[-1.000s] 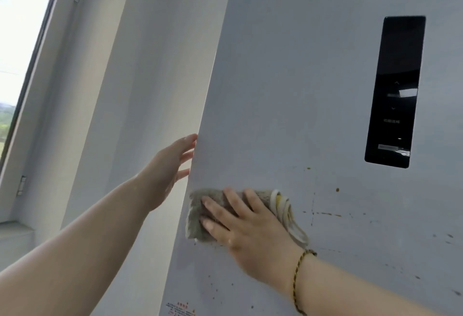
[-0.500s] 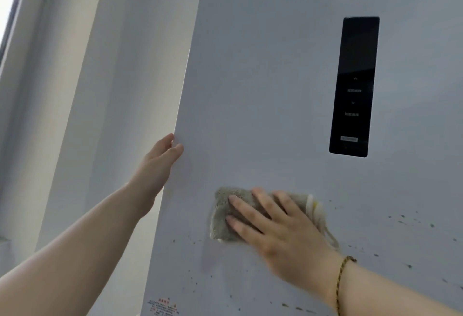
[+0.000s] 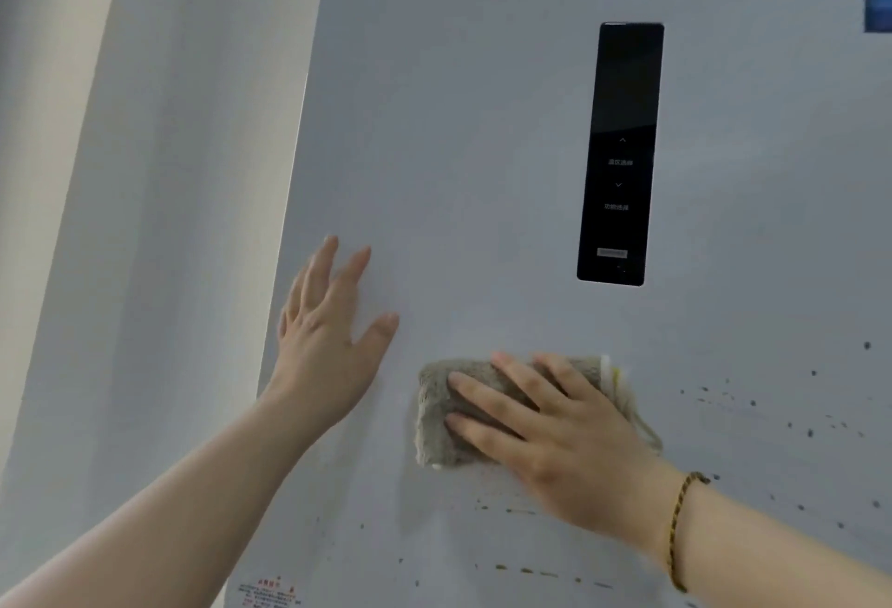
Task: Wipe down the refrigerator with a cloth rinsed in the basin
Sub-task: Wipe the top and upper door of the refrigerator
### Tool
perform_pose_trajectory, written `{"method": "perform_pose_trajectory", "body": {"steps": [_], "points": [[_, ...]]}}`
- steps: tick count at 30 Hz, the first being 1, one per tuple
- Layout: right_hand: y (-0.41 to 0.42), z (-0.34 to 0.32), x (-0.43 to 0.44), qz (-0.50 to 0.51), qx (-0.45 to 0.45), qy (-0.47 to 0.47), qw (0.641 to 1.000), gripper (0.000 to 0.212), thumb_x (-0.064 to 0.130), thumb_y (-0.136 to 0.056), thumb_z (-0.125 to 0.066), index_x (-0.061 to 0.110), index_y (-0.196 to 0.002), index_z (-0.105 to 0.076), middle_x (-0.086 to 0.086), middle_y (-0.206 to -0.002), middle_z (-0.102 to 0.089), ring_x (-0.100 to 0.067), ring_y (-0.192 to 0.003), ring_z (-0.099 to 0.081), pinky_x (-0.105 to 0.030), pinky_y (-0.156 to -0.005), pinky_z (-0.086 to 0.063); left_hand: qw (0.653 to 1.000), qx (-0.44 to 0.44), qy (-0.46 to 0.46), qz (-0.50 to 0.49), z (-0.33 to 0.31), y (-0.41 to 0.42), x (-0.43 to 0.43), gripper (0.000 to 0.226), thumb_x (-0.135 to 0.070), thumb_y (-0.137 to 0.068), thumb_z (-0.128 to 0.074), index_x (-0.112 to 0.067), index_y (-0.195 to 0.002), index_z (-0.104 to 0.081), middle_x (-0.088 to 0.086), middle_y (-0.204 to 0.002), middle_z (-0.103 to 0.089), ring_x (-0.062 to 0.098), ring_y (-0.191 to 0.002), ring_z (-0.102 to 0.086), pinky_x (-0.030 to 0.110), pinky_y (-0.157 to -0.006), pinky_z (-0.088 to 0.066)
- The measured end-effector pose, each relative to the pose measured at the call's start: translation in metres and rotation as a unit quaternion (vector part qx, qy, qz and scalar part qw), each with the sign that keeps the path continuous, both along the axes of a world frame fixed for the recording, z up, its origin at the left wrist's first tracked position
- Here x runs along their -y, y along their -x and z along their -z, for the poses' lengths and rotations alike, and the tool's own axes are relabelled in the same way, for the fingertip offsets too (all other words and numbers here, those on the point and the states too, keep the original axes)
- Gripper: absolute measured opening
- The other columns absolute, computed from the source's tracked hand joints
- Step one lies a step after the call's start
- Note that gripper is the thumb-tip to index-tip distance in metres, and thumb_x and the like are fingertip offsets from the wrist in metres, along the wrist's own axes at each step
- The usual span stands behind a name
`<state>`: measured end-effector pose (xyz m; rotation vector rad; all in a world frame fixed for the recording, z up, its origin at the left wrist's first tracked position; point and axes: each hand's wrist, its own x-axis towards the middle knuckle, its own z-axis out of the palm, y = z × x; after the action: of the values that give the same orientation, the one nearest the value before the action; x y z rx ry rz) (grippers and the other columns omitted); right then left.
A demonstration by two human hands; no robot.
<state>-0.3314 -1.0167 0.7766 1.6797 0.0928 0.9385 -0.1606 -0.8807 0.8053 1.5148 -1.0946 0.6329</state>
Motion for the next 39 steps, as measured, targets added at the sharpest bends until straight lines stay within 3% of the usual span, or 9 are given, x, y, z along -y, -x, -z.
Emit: {"method": "perform_pose_trajectory", "body": {"steps": [6, 9, 12, 16, 20, 23, 27, 34, 39], "points": [[0.043, -0.033, 0.011, -0.014, 0.203, -0.096, 0.974, 0.042, 0.021, -0.079, -0.043, 0.023, -0.121, -0.047, -0.004, -0.131, -0.053, -0.030, -0.109, -0.043, -0.040, -0.087, -0.032, 0.991, 0.127, -0.006, 0.044, 0.019, 0.030, 0.025, 0.062, -0.063, -0.068, -0.021, -0.049, -0.128, -0.016, -0.035, -0.134, 0.011, -0.016, -0.126, 0.011, 0.006, -0.101, 0.010], [0.052, 0.001, 0.018, -0.006, 0.139, -0.055, 0.989, 0.042, 0.020, -0.080, -0.042, 0.024, -0.121, -0.046, -0.001, -0.133, -0.041, -0.030, -0.110, -0.043, -0.040, -0.088, -0.031, 0.980, 0.193, -0.040, -0.026, 0.030, 0.033, 0.037, 0.056, -0.054, -0.086, -0.029, -0.026, -0.133, -0.038, 0.000, -0.144, -0.034, 0.015, -0.130, -0.019, 0.018, -0.106, 0.000], [0.072, 0.005, 0.028, 0.013, 0.021, 0.005, 1.000, 0.037, 0.015, -0.093, -0.027, 0.026, -0.123, -0.045, 0.001, -0.135, -0.043, -0.029, -0.111, -0.044, -0.040, -0.090, -0.034, 0.977, 0.191, -0.040, -0.084, 0.029, 0.040, 0.042, 0.059, -0.055, -0.093, -0.013, -0.017, -0.129, -0.038, 0.013, -0.134, -0.050, 0.022, -0.126, -0.026, 0.027, -0.106, -0.004], [0.106, -0.044, 0.043, 0.009, 0.111, -0.016, 0.994, 0.034, 0.018, -0.088, -0.038, 0.024, -0.121, -0.048, -0.003, -0.125, -0.060, -0.028, -0.106, -0.046, -0.039, -0.084, -0.035, 0.985, 0.136, 0.008, -0.106, 0.029, 0.058, 0.053, 0.086, -0.070, -0.083, -0.002, -0.014, -0.132, -0.044, 0.011, -0.143, -0.040, 0.018, -0.132, -0.015, 0.037, -0.111, -0.009], [0.124, -0.048, 0.050, 0.005, 0.261, -0.106, 0.959, 0.040, 0.023, -0.083, -0.040, 0.022, -0.123, -0.045, -0.006, -0.131, -0.053, -0.029, -0.107, -0.043, -0.040, -0.082, -0.033, 0.993, 0.058, 0.008, -0.105, 0.030, 0.078, 0.058, 0.097, -0.072, -0.065, -0.005, -0.019, -0.143, -0.026, 0.000, -0.155, -0.011, 0.013, -0.142, 0.001, 0.036, -0.113, 0.006], [0.126, -0.003, 0.055, 0.009, 0.169, -0.068, 0.983, 0.035, 0.024, -0.092, -0.027, 0.025, -0.124, -0.044, 0.000, -0.135, -0.039, -0.029, -0.111, -0.043, -0.039, -0.085, -0.032, 0.991, 0.081, 0.009, -0.105, 0.033, 0.093, 0.062, 0.081, -0.060, -0.074, -0.016, -0.016, -0.141, -0.032, 0.008, -0.153, -0.019, 0.015, -0.139, -0.003, 0.022, -0.109, 0.015], [0.157, 0.003, 0.069, 0.026, 0.007, 0.012, 1.000, 0.040, 0.017, -0.095, -0.020, 0.027, -0.124, -0.044, 0.003, -0.138, -0.040, -0.027, -0.114, -0.044, -0.039, -0.091, -0.034, 0.977, 0.200, 0.015, -0.076, 0.036, 0.113, 0.072, 0.049, -0.045, -0.090, -0.029, -0.017, -0.129, -0.036, 0.004, -0.140, -0.029, 0.021, -0.133, -0.017, 0.019, -0.111, 0.002], [0.199, -0.052, 0.086, 0.016, 0.252, -0.101, 0.962, 0.043, 0.025, -0.082, -0.040, 0.022, -0.125, -0.043, -0.003, -0.134, -0.046, -0.030, -0.108, -0.043, -0.041, -0.083, -0.033, 0.943, 0.319, -0.027, -0.087, 0.032, 0.152, 0.093, 0.051, -0.046, -0.097, -0.013, -0.017, -0.130, -0.038, 0.007, -0.135, -0.049, 0.020, -0.127, -0.032, 0.028, -0.111, -0.008], [0.206, 0.011, 0.089, 0.023, 0.095, -0.045, 0.994, 0.037, 0.025, -0.095, -0.021, 0.026, -0.124, -0.044, 0.001, -0.135, -0.039, -0.027, -0.115, -0.043, -0.039, -0.089, -0.033, 0.948, 0.289, -0.044, -0.124, 0.037, 0.163, 0.103, 0.056, -0.050, -0.096, -0.011, -0.015, -0.128, -0.040, 0.010, -0.132, -0.051, 0.023, -0.126, -0.032, 0.030, -0.110, -0.008]]}}
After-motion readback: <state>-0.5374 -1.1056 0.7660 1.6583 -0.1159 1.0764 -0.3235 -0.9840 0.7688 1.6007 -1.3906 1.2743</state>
